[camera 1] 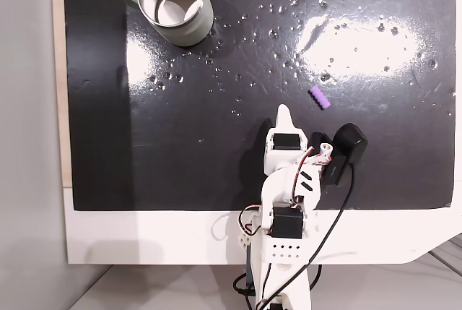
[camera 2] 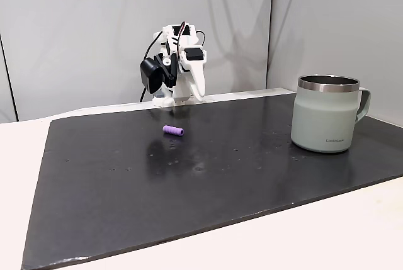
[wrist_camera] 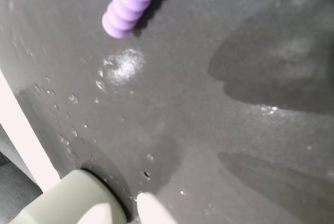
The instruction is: Grasp a pengrip and put it in the cup.
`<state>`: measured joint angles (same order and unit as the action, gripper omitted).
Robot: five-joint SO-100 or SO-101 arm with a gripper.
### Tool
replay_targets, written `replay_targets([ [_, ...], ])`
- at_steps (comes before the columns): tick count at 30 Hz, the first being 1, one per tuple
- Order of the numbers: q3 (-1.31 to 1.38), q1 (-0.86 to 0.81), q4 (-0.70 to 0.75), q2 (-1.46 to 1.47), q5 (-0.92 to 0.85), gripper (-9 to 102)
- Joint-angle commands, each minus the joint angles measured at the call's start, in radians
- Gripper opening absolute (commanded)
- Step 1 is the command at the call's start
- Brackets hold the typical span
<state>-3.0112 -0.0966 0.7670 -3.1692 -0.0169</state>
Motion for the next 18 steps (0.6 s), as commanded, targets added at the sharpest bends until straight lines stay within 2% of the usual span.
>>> replay_targets([
  [1, 0.006, 0.034, -0.025, -0.009, -0.054, 0],
  [13, 0.014, 0.032, -0.018, -0.009, -0.069, 0],
  [18, 0.115, 0.02, 0.031, -0.009, -0.08, 0],
])
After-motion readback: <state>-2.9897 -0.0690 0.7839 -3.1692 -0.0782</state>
